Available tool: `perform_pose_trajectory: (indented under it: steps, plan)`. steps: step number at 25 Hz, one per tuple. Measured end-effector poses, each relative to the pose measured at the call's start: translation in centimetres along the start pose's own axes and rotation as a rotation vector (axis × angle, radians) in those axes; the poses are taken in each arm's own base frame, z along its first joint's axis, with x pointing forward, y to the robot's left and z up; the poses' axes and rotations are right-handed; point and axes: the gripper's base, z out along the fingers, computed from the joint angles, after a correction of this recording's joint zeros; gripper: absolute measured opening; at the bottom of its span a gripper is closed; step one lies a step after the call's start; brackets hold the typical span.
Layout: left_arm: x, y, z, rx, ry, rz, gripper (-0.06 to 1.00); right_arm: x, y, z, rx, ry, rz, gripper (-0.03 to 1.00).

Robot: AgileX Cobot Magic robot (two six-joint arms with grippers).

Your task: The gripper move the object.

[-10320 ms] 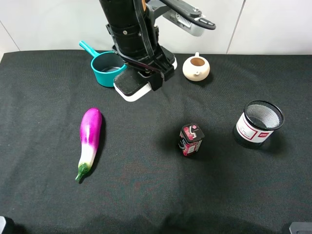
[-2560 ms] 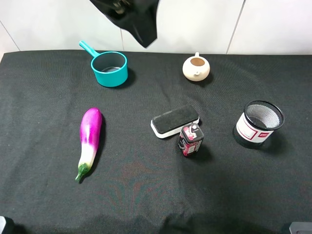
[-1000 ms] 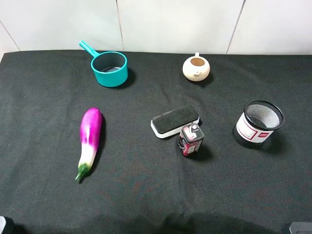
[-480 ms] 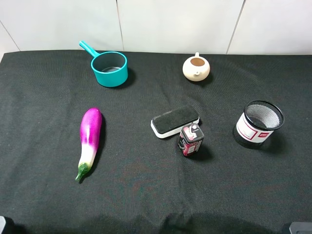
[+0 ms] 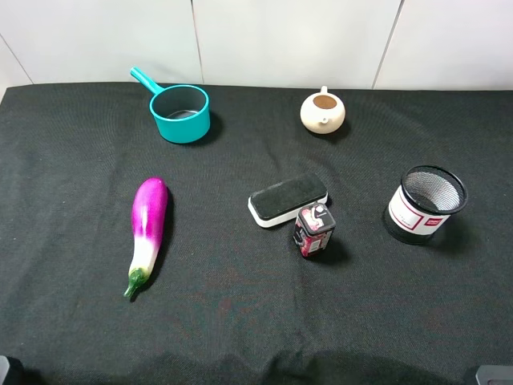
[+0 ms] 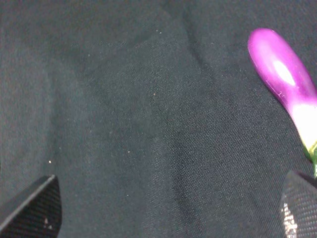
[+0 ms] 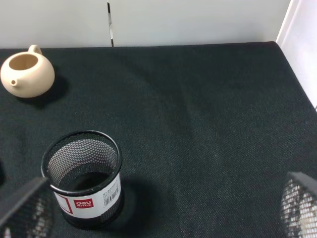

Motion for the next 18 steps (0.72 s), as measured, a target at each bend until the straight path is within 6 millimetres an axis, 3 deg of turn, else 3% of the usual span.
perform_pose_trajectory:
  steps: [6,18]
  plan:
    - [2.0,-0.7,0.6,-0.014,-0.052,-0.074,0.93,0.0,0.0,0.0,0.0,0.0,0.0,0.69]
    - [2.6,-0.9,0.0,-0.033,-0.135,-0.069,0.93,0.0,0.0,0.0,0.0,0.0,0.0,0.69]
